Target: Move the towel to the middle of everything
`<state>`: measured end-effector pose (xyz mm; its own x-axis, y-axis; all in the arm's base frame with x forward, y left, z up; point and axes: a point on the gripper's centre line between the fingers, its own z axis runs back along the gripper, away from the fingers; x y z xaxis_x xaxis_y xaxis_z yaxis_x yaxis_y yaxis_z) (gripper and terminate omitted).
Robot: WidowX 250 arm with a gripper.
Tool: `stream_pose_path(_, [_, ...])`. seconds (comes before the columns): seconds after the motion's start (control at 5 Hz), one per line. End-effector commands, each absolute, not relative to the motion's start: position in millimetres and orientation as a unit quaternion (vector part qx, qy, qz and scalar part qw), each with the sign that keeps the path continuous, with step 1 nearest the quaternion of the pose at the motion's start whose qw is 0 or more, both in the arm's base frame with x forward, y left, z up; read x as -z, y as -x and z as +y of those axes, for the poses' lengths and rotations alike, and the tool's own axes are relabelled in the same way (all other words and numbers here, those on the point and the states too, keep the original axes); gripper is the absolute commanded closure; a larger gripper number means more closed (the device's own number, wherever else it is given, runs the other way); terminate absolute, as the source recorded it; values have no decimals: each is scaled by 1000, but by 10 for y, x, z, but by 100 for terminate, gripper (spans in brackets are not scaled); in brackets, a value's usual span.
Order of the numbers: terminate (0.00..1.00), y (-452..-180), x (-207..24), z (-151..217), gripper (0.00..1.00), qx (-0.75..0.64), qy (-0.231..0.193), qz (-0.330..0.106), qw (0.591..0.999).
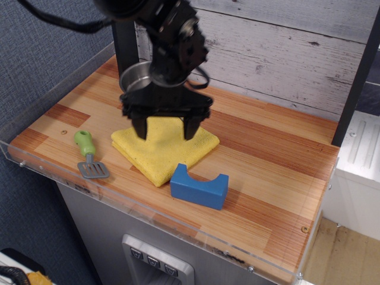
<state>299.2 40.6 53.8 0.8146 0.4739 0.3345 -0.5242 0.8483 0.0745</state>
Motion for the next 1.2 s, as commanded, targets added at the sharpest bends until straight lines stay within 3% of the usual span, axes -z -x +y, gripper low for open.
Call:
stream_pose_path(0.0, [0, -3079, -1244, 113, 0, -245, -32, -254, 935])
stream_pose_path(0.4, [0, -3021, -1830, -49, 0, -225, 11, -338, 914])
stream_pose_path(1.0, [0, -2958, -1955, -96, 0, -183, 15, -365, 913])
